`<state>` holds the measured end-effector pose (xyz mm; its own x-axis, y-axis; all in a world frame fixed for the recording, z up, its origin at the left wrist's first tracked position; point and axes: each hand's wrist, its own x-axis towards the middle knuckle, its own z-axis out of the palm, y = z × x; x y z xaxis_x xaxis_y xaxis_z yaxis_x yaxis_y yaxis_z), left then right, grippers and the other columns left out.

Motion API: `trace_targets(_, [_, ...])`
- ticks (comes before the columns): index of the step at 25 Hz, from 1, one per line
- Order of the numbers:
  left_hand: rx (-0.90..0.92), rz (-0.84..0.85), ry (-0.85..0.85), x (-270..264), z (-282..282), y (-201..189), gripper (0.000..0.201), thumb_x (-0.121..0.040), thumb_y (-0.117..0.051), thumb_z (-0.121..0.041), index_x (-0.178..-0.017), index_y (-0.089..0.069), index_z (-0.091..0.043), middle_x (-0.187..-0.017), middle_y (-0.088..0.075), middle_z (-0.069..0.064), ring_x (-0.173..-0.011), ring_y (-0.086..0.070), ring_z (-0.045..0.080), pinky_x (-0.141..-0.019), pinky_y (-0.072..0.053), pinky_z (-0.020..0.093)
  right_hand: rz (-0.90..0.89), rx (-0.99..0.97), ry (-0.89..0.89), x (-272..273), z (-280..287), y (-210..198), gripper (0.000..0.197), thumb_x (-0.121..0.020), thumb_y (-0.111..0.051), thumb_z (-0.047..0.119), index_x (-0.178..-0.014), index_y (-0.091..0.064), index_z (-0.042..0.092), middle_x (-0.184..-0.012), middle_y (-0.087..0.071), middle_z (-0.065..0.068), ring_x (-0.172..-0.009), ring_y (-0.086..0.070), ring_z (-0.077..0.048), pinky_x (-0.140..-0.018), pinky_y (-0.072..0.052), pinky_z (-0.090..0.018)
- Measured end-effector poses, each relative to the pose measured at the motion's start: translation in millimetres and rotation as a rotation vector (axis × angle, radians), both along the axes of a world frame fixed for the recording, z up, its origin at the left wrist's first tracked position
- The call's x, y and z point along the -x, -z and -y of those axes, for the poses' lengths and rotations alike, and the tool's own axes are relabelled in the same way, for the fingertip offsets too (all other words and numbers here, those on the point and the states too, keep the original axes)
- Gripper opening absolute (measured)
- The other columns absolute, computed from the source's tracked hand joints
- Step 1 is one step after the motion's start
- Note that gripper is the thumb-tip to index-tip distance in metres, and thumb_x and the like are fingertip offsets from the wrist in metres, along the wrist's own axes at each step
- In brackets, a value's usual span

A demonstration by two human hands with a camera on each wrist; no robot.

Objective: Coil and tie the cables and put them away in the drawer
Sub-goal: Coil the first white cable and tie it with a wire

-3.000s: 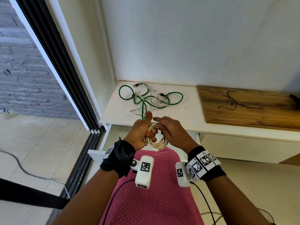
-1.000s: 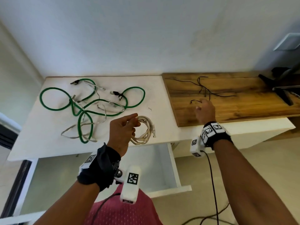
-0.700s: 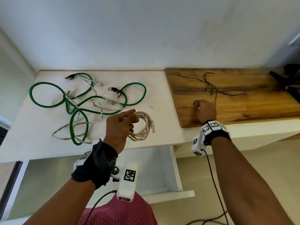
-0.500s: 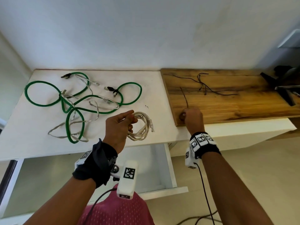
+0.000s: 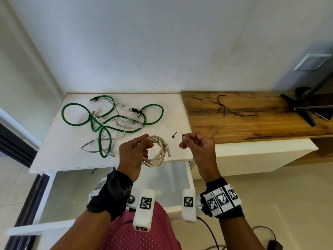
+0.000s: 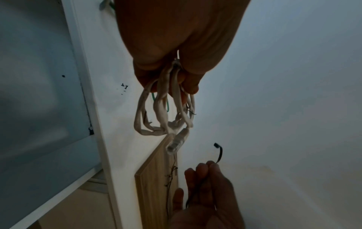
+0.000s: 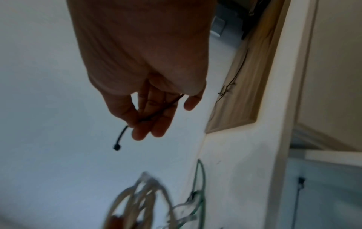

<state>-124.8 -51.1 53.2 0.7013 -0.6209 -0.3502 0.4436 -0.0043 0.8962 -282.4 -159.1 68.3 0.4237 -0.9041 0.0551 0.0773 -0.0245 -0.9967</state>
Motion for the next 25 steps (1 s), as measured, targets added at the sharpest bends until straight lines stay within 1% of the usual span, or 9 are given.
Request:
trace_targets(4, [0.068, 0.058, -0.023, 15.0, -41.3, -34.0, 0.022, -0.09, -0.061, -0.003, -0.111, -0.066, 0.0, -0.071, -0.067, 0.011, -0.052, -0.044, 0.013, -0.055, -0.037, 0.027, 0.064, -0.073, -0.072, 2.1, -61.8, -42.1, 0.008, -0.089, -0.062, 0.002, -0.085, -0.065, -0.003, -0.056, -0.058, -0.007, -0.05, -0.051, -0.013, -0.054, -0.043, -0.024])
trace_targets(9, [0.137, 0.168, -0.023, 35.5, -94.2, -72.8, 0.019, -0.091, -0.059, -0.002, -0.108, -0.068, -0.004, -0.071, -0.068, 0.01, -0.049, -0.048, 0.009, -0.053, -0.038, 0.025, 0.084, 0.172, -0.273, 15.9, -110.3, -66.9, 0.008, -0.092, -0.052, -0.006, -0.094, -0.057, 0.0, -0.085, -0.067, -0.02, -0.083, -0.067, -0.029, -0.081, -0.054, -0.035])
trace_targets(11, [0.159, 0.233, -0.009, 40.6, -110.8, -86.9, 0.02, -0.09, -0.06, -0.003, -0.108, -0.068, -0.005, -0.074, -0.068, 0.014, -0.051, -0.048, 0.01, -0.051, -0.039, 0.022, 0.055, 0.289, -0.294, 20.7, -123.3, -75.6, 0.012, -0.088, -0.056, -0.009, -0.091, -0.06, 0.003, -0.086, -0.071, -0.014, -0.086, -0.069, -0.028, -0.083, -0.055, -0.037])
trace_targets(14, [0.178, 0.322, 0.0, 44.5, -127.2, -102.8, 0.02, -0.09, -0.06, -0.004, -0.108, -0.069, -0.006, -0.08, -0.069, 0.02, -0.06, -0.052, 0.014, -0.05, -0.04, 0.02, -0.027, 0.441, -0.233, 25.7, -137.3, -87.2, 0.026, -0.081, -0.072, 0.005, -0.102, -0.063, 0.016, -0.085, -0.075, 0.0, -0.088, -0.07, -0.014, -0.089, -0.051, -0.027])
trace_targets(16, [0.174, 0.359, -0.018, 46.0, -131.6, -109.6, 0.018, -0.09, -0.061, -0.005, -0.105, -0.071, -0.008, -0.08, -0.069, 0.023, -0.062, -0.052, 0.019, -0.05, -0.041, 0.019, -0.091, 0.567, -0.174, 26.0, -138.9, -88.4, 0.028, -0.078, -0.076, 0.018, -0.103, -0.065, 0.027, -0.087, -0.074, 0.01, -0.087, -0.069, -0.008, -0.091, -0.05, -0.038])
trace_targets(19, [0.174, 0.388, -0.036, 47.3, -138.3, -115.0, 0.017, -0.089, -0.062, -0.006, -0.1, -0.071, -0.016, -0.082, -0.07, 0.024, -0.067, -0.051, 0.025, -0.05, -0.041, 0.02, -0.175, 0.773, -0.107, 23.9, -139.8, -86.8, 0.022, -0.074, -0.078, 0.027, -0.095, -0.074, 0.031, -0.087, -0.065, 0.03, -0.083, -0.062, -0.009, -0.077, -0.046, -0.059])
trace_targets(21, [0.163, 0.405, -0.043, 47.3, -141.1, -115.0, 0.017, -0.089, -0.063, -0.007, -0.1, -0.07, -0.018, -0.082, -0.071, 0.021, -0.069, -0.052, 0.025, -0.051, -0.042, 0.021, -0.224, 0.864, -0.108, 21.3, -142.1, -88.9, 0.018, -0.074, -0.074, 0.03, -0.092, -0.076, 0.03, -0.082, -0.065, 0.03, -0.081, -0.055, -0.011, -0.076, -0.041, -0.055])
trace_targets(23, [0.148, 0.427, -0.046, 47.9, -143.0, -113.9, 0.017, -0.089, -0.063, -0.01, -0.101, -0.07, -0.02, -0.081, -0.072, 0.017, -0.068, -0.052, 0.025, -0.052, -0.043, 0.023, -0.337, 1.041, -0.095, 18.8, -144.4, -91.6, 0.017, -0.078, -0.066, 0.039, -0.089, -0.077, 0.031, -0.081, -0.07, 0.019, -0.086, -0.049, -0.011, -0.081, -0.025, -0.037])
trace_targets(25, [0.139, 0.441, -0.049, 48.8, -144.1, -113.4, 0.016, -0.09, -0.064, -0.012, -0.1, -0.071, -0.021, -0.079, -0.072, 0.014, -0.064, -0.049, 0.023, -0.053, -0.043, 0.024, -0.436, 1.168, -0.071, 14.7, -145.8, -93.4, 0.019, -0.079, -0.063, 0.043, -0.087, -0.077, 0.032, -0.08, -0.069, 0.015, -0.089, -0.044, -0.009, -0.074, -0.016, -0.03])
